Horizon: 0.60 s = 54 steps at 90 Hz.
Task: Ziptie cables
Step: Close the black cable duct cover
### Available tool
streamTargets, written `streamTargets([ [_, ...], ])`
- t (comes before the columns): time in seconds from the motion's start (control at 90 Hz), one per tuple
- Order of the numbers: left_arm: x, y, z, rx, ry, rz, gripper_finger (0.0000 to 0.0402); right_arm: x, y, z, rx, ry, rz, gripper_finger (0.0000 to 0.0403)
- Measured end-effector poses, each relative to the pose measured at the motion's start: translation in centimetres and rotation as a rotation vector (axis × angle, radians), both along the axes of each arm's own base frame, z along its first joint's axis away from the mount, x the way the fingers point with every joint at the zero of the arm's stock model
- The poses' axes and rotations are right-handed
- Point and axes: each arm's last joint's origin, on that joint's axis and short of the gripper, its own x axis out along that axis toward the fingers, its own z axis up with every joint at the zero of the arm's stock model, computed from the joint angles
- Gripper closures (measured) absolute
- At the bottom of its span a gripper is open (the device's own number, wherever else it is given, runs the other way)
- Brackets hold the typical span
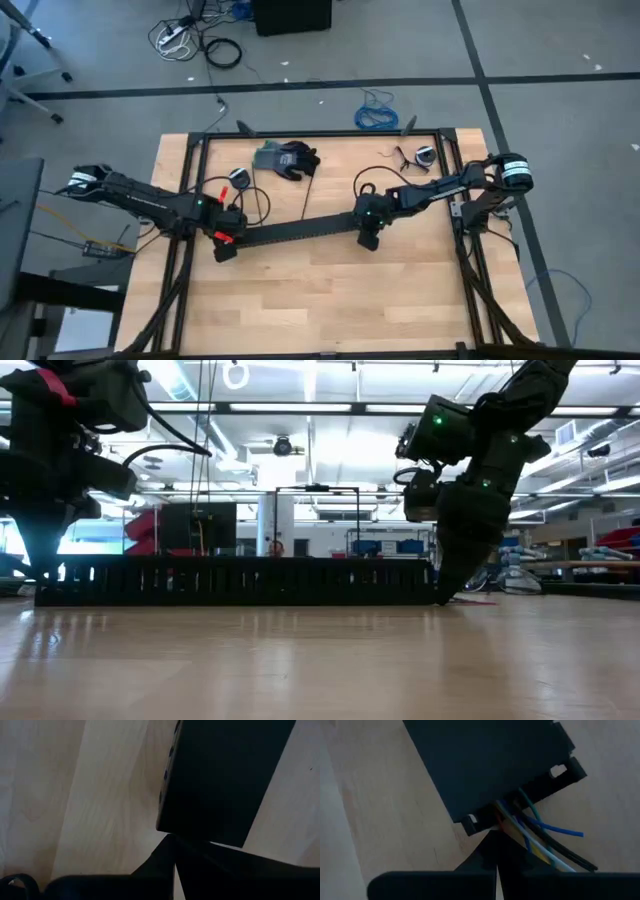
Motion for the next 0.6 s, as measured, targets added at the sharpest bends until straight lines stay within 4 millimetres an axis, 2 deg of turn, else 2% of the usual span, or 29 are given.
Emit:
streamTargets([
  [0.389, 0.38, 0.04, -0.12, 0.007, -0.02, -0.015, 0.0401, 0.57, -0.11, 0.25, 0.014, -0.075, 0.003, 0.0403],
  [0.6, 0.56, 0.09, -0.49, 0.012, 0.017, -0.011, 0.0402, 0.23, -0.13, 0.11, 0.008, -0.028, -0.009, 0.0403],
])
